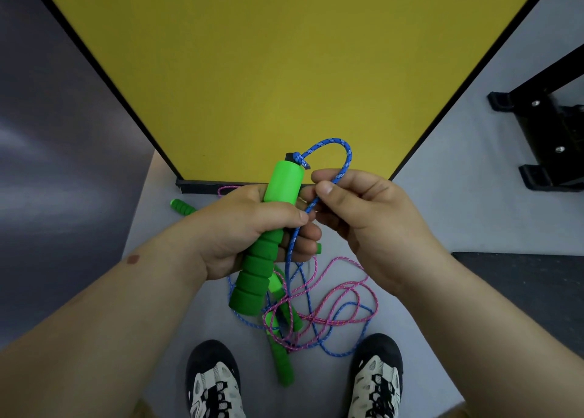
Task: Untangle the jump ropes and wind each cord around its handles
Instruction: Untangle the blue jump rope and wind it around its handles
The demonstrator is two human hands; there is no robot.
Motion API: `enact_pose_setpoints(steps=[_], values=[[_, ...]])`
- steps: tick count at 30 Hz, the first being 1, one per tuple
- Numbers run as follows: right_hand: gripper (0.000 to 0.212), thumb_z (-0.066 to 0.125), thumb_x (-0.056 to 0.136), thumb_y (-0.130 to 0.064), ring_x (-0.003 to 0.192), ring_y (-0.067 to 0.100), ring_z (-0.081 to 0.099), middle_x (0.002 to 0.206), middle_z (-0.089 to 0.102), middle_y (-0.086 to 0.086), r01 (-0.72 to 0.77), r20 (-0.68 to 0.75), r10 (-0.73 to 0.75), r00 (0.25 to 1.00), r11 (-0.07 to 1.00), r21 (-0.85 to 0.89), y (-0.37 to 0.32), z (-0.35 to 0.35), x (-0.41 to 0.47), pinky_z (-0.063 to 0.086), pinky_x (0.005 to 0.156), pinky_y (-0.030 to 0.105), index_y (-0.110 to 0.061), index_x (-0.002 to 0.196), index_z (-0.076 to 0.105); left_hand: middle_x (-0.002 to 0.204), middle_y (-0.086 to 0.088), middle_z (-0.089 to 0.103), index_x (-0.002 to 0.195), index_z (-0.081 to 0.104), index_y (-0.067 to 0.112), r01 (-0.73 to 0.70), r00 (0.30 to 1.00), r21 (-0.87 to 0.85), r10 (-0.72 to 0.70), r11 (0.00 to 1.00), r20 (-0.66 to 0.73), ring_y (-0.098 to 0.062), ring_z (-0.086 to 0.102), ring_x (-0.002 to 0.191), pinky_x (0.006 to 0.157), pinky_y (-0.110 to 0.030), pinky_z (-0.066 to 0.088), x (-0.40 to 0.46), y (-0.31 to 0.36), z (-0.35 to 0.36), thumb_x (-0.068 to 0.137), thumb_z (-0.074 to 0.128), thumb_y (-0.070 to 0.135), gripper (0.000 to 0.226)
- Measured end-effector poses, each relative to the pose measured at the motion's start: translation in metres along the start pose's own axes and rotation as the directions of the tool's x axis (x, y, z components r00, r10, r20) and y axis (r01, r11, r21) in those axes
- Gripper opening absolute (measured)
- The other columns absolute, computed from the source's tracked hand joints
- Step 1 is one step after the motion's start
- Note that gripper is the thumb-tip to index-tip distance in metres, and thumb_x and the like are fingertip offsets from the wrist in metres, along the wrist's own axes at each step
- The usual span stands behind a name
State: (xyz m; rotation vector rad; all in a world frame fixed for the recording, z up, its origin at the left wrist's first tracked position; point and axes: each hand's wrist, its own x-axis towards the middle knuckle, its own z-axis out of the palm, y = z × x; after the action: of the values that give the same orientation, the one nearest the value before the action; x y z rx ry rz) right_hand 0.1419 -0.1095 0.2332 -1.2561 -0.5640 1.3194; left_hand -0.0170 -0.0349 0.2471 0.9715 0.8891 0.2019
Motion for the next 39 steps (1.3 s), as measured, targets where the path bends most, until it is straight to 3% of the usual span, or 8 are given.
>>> enact_pose_setpoints(steps=[4,11,14,20,24,28,35,39], values=[[0.012,0.064,0.093,-0.007,0.076,0.018,0.069,0.088,0.076,0.011,0.028,-0.067,-0.028,0.997,1.0,-0.002,-0.002,-0.001,0.001,0.056,0.073,0.026,-0.004,0.103,0.069,0.08,-0.015,0.071,0.094,0.065,0.002,0.018,1.0,0.016,-0.018,1.0,0.023,-0.025,0.07,0.071,0.067,-0.035,0.059,-0.002,0.002,0.002,0.094,0.058,0.001,0.007],[0.006,0.066,0.093,-0.011,0.083,0.016,0.07,0.085,0.076,0.006,0.101,-0.188,-0.1,0.977,0.995,-0.002,-0.01,-0.008,0.006,0.054,0.084,0.032,-0.011,0.095,0.072,0.079,-0.016,0.071,0.095,0.062,0.001,0.03,0.997,0.06,-0.034,0.998,0.065,-0.025,0.069,0.067,0.065,-0.034,0.059,-0.006,0.003,0.003,0.093,0.057,-0.003,0.006],[0.007,0.065,0.094,-0.013,0.082,0.016,0.068,0.087,0.076,0.007,0.075,-0.172,-0.071,0.982,0.997,0.018,-0.009,-0.008,0.006,0.055,0.082,0.029,-0.01,0.096,0.072,0.08,-0.018,0.071,0.096,0.062,-0.001,0.039,0.998,0.054,-0.042,0.998,0.047,-0.025,0.07,0.066,0.065,-0.035,0.06,-0.005,0.003,0.003,0.093,0.057,-0.003,0.006],[0.014,0.06,0.095,-0.005,0.073,0.019,0.064,0.088,0.073,0.011,-0.052,0.022,0.051,0.998,0.998,0.02,0.002,0.001,0.0,0.057,0.075,0.027,0.001,0.106,0.066,0.079,-0.015,0.072,0.096,0.065,0.002,0.027,1.0,0.04,-0.027,0.999,0.003,-0.024,0.071,0.068,0.063,-0.033,0.059,-0.004,0.002,0.002,0.094,0.056,0.0,0.009],[0.011,0.062,0.093,-0.003,0.074,0.023,0.067,0.087,0.073,0.014,-0.003,-0.007,0.003,1.0,1.0,0.016,0.001,0.001,0.0,0.058,0.074,0.029,0.0,0.103,0.067,0.081,-0.016,0.072,0.098,0.065,0.0,0.021,1.0,0.027,-0.02,0.999,-0.014,-0.024,0.07,0.069,0.065,-0.034,0.059,-0.003,0.003,0.002,0.093,0.058,0.0,0.009],[0.008,0.065,0.092,-0.006,0.075,0.019,0.068,0.088,0.075,0.012,0.032,-0.07,-0.033,0.997,0.999,-0.014,0.0,0.0,0.001,0.056,0.073,0.026,-0.003,0.099,0.07,0.077,-0.014,0.07,0.096,0.063,-0.001,0.026,1.0,0.058,-0.026,0.998,0.001,-0.023,0.069,0.065,0.057,-0.028,0.056,-0.006,0.006,0.003,0.093,0.057,-0.002,0.007],[0.006,0.066,0.093,-0.009,0.086,0.016,0.069,0.081,0.075,-0.001,0.09,-0.194,-0.092,0.977,0.996,-0.021,-0.007,-0.007,0.005,0.053,0.089,0.034,-0.011,0.092,0.071,0.076,-0.015,0.07,0.091,0.06,0.0,0.038,0.999,0.079,-0.04,0.996,0.018,-0.024,0.068,0.063,0.058,-0.028,0.056,-0.008,0.006,0.004,0.093,0.056,-0.004,0.006],[0.007,0.065,0.094,-0.012,0.083,0.015,0.067,0.086,0.076,0.004,0.049,-0.177,-0.043,0.983,0.998,0.029,-0.006,-0.007,0.005,0.055,0.083,0.03,-0.01,0.095,0.071,0.077,-0.016,0.07,0.093,0.06,0.0,0.041,0.999,0.084,-0.042,0.996,0.018,-0.024,0.068,0.064,0.061,-0.03,0.057,-0.008,0.004,0.003,0.092,0.057,-0.004,0.004]])
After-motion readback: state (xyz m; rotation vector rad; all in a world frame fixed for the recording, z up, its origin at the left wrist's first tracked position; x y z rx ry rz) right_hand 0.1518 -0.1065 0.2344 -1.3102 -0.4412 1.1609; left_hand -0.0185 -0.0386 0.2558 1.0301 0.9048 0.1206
